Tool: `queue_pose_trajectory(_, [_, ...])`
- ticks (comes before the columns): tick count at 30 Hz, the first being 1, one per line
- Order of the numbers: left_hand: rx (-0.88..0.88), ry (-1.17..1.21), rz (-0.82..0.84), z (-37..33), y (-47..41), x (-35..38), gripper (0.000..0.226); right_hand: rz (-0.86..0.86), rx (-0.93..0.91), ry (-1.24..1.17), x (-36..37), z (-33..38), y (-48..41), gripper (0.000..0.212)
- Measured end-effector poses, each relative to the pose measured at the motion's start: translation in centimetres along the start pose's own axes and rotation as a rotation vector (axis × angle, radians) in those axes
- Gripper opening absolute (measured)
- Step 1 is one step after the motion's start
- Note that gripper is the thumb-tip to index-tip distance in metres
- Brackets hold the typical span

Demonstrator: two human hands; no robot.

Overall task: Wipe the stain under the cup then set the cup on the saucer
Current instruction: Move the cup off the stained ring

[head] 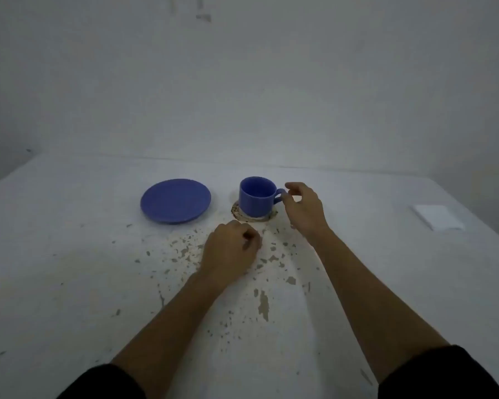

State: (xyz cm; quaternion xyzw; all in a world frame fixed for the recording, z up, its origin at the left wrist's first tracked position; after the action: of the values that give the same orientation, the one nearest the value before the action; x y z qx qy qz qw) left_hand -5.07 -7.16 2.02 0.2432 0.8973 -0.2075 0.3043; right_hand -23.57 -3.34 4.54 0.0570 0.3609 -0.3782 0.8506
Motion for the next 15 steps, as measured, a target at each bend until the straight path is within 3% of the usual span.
queue_pose_trajectory(6, [0.113,-0.045,-0.024,0.2,0.2,0.5,0.025,0.125,0.015,-0.011,2.2,-0.4,-1.6,0.025])
queue_pose_trajectory(15, [0.13,-0.06,-0.034,-0.1,0.0,0.4,0.025,0.08,-0.03,-0.116,2.1,-1.0,-2.2,0.02])
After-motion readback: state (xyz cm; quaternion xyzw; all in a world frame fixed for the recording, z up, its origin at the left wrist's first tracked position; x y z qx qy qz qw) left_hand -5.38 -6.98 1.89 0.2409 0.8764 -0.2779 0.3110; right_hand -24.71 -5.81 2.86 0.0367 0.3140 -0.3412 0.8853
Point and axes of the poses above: each hand's wrist, its own y-axis away from the middle knuckle, its own x-axis out of the palm, z = x × y, the point moved 9 cm from there along -y, towards the middle knuckle, and after that the axes turned 11 degrees about y, right-handed, at the moved point
